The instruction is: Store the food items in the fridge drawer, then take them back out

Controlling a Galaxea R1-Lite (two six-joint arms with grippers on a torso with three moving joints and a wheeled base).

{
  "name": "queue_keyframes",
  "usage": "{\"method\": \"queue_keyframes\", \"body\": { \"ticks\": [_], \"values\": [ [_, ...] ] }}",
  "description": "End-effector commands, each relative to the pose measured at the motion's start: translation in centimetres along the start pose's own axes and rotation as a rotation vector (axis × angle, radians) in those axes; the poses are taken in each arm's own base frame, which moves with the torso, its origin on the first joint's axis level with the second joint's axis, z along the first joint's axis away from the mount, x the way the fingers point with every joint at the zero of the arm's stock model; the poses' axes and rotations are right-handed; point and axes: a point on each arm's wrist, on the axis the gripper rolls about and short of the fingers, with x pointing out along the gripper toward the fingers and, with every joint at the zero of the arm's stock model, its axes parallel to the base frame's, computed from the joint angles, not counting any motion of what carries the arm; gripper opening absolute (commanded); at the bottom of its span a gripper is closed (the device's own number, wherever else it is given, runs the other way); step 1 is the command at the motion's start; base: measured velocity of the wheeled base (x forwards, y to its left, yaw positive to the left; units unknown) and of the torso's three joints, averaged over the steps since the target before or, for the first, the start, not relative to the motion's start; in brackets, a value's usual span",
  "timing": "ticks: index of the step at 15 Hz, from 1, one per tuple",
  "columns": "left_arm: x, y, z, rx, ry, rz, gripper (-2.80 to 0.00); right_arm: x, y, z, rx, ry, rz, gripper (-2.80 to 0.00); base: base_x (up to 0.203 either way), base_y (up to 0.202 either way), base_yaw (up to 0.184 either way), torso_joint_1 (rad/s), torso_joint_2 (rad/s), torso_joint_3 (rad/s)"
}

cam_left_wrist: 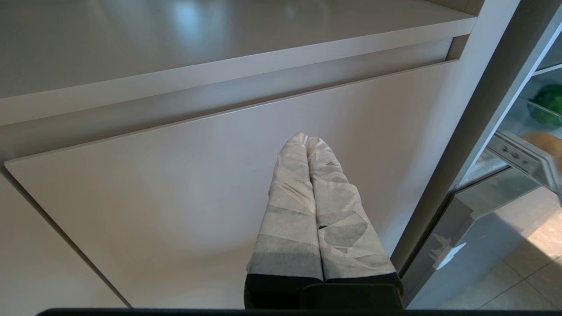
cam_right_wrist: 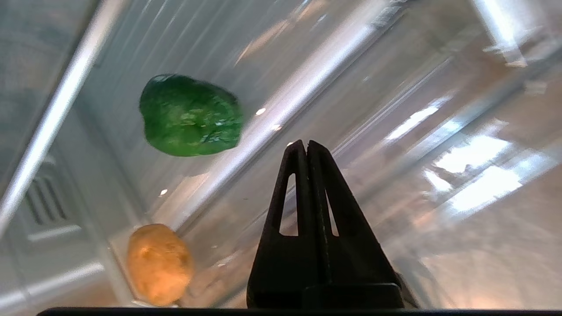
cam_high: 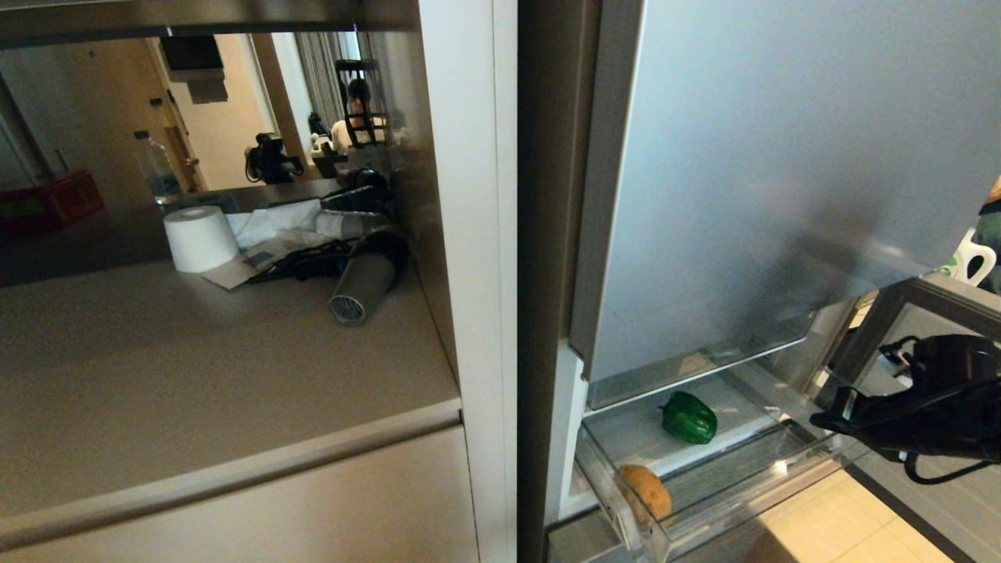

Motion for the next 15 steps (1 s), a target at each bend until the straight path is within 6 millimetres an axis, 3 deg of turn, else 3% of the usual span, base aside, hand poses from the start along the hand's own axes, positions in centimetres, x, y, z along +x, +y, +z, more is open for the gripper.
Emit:
{"method": "queue_keyframes", "body": {
  "ticks": [1, 4, 7, 10, 15],
  "values": [
    [0.0, 0.0, 0.0, 0.000, 0.000, 0.000, -2.80, -2.5, 0.0, 0.1, -0.012, -0.043, -0.005, -2.80, 0.000, 0.000, 0.000, 0.000, 0.00, 0.000],
    [0.0, 0.0, 0.0, 0.000, 0.000, 0.000, -2.80, -2.7, 0.8, 0.2, -0.032, -0.051, 0.017, -2.80, 0.000, 0.000, 0.000, 0.000, 0.00, 0.000],
    [0.0, 0.0, 0.0, 0.000, 0.000, 0.000, -2.80, -0.6, 1.5, -0.3, -0.039, -0.003, 0.039, -2.80, 0.000, 0.000, 0.000, 0.000, 0.00, 0.000],
    [0.0, 0.0, 0.0, 0.000, 0.000, 0.000, -2.80, 1.5, 0.9, -0.9, -0.016, 0.046, 0.033, -2.80, 0.000, 0.000, 0.000, 0.000, 0.00, 0.000],
    [0.0, 0.0, 0.0, 0.000, 0.000, 0.000, -2.80, 0.5, 0.5, -1.8, -0.017, 0.061, 0.016, -2.80, 0.000, 0.000, 0.000, 0.000, 0.00, 0.000]
  ]
}}
